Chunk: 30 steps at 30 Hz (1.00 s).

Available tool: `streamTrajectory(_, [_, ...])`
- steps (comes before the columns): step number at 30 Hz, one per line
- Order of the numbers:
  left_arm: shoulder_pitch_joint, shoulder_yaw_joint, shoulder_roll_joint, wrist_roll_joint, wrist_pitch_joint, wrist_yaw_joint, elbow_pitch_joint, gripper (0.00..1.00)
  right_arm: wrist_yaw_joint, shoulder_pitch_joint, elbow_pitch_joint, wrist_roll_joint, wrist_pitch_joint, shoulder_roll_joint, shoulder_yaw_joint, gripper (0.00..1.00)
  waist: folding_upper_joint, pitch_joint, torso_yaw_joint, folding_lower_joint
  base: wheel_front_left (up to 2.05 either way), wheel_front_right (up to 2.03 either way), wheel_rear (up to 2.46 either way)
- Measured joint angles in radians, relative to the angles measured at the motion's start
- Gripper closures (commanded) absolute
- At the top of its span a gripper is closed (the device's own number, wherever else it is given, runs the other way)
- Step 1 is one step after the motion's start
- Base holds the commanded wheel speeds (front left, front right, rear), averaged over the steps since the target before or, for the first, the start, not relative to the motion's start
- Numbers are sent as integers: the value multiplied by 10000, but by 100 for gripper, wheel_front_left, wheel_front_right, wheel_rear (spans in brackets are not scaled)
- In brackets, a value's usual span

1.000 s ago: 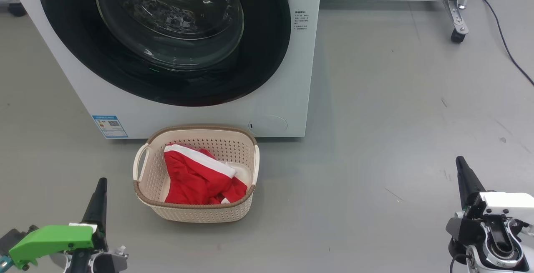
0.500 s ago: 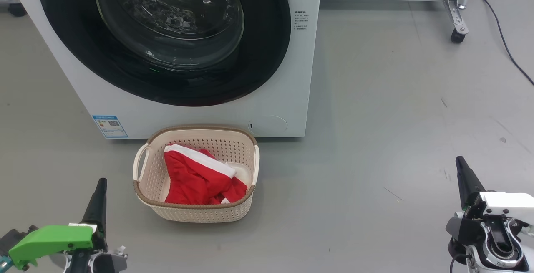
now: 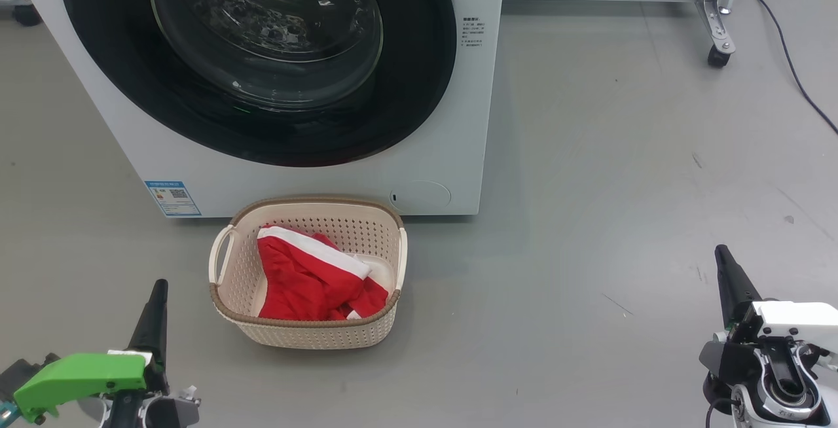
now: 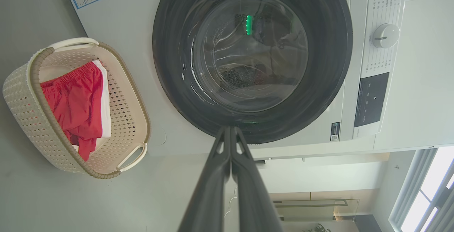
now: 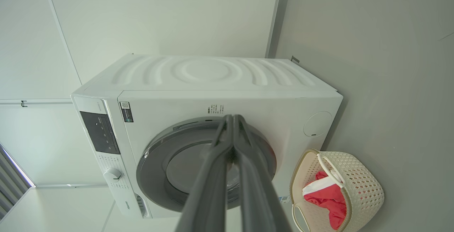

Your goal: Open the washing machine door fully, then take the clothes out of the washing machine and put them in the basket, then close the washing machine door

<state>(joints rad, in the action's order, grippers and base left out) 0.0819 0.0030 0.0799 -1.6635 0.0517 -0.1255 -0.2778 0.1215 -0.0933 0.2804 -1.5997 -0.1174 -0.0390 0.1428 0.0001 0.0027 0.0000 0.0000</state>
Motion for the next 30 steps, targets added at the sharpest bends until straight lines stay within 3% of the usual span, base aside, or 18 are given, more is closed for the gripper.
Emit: streamTrajectory(30, [0,33,-2,0,2,0,-4,100,2,3,-2,-2,0,0,-12,100,0,0,1,1,0,0,0])
